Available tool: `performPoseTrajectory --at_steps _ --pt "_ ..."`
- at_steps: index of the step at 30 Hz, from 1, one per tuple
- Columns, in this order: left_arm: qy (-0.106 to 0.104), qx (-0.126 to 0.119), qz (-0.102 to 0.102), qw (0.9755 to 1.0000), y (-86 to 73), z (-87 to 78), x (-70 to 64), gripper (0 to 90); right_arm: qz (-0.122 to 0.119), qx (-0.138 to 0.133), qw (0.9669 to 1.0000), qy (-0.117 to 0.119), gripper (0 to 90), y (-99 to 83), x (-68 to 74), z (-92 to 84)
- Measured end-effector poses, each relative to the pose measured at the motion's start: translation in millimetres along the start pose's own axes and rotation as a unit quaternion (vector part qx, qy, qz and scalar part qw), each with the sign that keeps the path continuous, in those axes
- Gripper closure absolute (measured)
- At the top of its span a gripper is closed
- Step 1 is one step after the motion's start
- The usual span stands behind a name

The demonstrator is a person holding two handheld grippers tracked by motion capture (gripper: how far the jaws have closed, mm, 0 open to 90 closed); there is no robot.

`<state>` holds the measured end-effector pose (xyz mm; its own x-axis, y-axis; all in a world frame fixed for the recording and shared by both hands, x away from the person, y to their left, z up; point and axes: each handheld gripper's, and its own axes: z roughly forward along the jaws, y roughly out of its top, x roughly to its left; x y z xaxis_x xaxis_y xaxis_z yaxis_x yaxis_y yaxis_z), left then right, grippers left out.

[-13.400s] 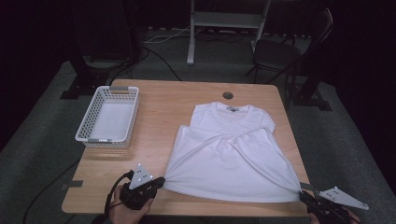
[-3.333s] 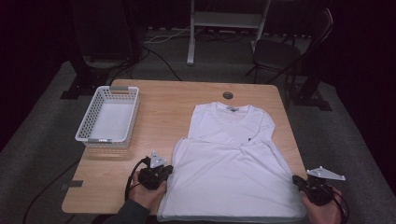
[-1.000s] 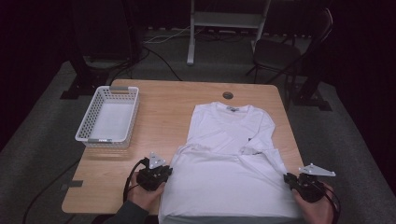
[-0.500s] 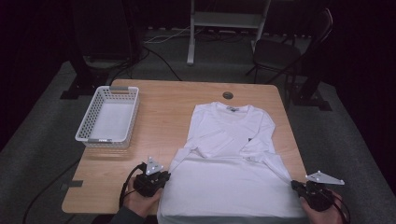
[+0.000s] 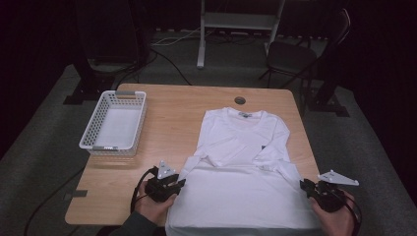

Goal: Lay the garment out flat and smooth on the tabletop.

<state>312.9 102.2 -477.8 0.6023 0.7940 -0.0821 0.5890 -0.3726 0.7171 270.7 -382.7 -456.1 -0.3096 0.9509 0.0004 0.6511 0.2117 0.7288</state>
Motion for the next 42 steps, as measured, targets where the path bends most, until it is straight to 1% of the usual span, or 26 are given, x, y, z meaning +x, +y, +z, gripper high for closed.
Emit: performPoseTrajectory --at_steps 1,6,10,11,15,21,27,35,38,42 --pt "0.0 0.0 0.0 1.0 0.0 0.0 0.0 65.8 0.0 0.0 1.0 0.0 76.5 0.0 0.0 0.0" --pt "-0.002 -0.005 0.0 1.0 3.2 4.1 -0.9 64.9 -0.014 -0.004 0.9999 0.009 75.8 15.9 9.7 17.8" --pt "-0.001 -0.005 0.003 1.0 3.2 4.9 -0.3 63.5 -0.015 -0.008 0.9998 0.012 75.4 26.3 13.7 29.1" --pt "0.0 -0.005 0.002 1.0 2.9 5.5 0.2 63.5 -0.015 -0.008 0.9998 0.012 75.4 26.3 13.7 29.1" --pt "0.001 -0.007 0.001 1.0 2.6 6.2 1.3 63.5 -0.017 -0.009 0.9997 0.014 75.5 33.8 16.3 38.2" --pt "0.007 -0.013 0.007 0.9999 1.7 7.6 1.6 63.6 -0.021 -0.01 0.9996 0.015 75.5 42.8 20.6 48.6" --pt "0.012 -0.014 0.012 0.9998 1.1 8.2 2.4 62.6 -0.015 -0.015 0.9997 0.016 75.4 52.1 23.6 57.0" --pt "0.013 -0.016 0.016 0.9996 0.3 8.5 1.8 61.4 -0.009 -0.018 0.9997 0.012 74.2 62.0 27.0 66.1" --pt "0.015 -0.018 0.019 0.9996 -0.1 8.8 1.2 60.7 -0.004 -0.015 0.9998 0.008 73.6 62.5 25.8 68.7" --pt "0.014 -0.02 0.019 0.9995 -0.3 9.3 0.8 60.4 0.005 -0.011 0.9999 0.002 72.3 60.9 20.3 72.5"
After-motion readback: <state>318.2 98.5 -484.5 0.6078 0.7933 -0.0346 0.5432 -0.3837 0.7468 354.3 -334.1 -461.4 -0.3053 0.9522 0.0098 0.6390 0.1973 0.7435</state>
